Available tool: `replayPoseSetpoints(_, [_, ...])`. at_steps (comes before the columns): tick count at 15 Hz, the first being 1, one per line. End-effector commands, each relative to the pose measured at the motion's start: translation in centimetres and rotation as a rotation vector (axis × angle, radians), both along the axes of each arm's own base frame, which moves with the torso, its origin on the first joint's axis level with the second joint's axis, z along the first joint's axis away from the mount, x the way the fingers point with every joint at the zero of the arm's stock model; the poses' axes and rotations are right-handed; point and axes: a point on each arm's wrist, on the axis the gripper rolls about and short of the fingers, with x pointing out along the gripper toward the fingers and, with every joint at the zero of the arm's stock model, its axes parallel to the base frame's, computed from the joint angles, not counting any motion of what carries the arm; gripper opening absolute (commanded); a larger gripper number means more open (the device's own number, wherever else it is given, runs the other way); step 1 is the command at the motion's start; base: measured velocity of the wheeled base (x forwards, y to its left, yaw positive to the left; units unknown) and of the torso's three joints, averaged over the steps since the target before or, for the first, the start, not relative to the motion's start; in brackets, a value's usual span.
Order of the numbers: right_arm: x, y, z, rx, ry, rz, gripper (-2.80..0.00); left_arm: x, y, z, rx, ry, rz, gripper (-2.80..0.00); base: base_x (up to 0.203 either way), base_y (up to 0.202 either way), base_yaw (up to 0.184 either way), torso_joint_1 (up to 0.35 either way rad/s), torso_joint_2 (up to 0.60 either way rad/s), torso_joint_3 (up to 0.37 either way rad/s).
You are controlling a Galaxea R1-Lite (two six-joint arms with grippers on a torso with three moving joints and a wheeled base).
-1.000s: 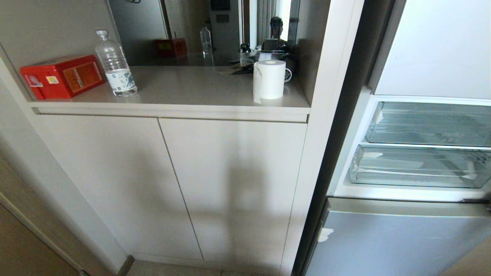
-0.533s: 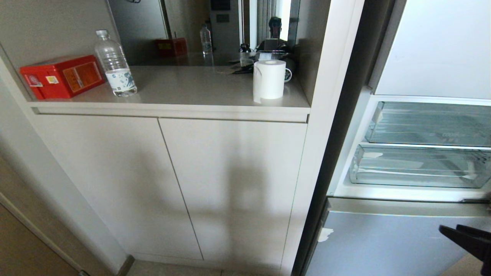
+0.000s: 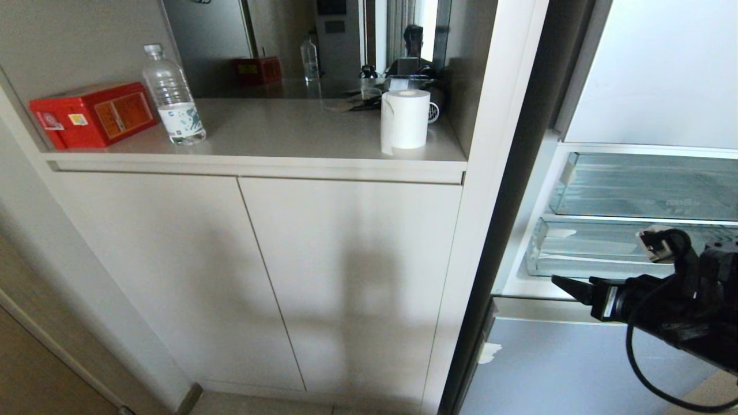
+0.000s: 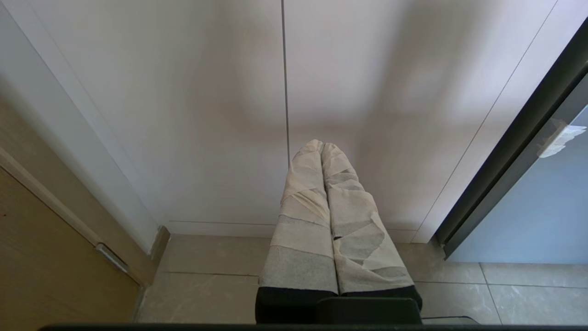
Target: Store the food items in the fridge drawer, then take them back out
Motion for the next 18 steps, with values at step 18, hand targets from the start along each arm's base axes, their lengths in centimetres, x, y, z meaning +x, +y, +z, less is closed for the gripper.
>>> replayPoseSetpoints(18, [9.6, -1.4, -7.0, -0.095, -0.201, -0.213, 0.00, 0.0, 0.0, 0.0, 0.000, 0.003, 0.000, -2.80, 0.000, 0.000, 0.000, 0.000, 0.00, 0.000])
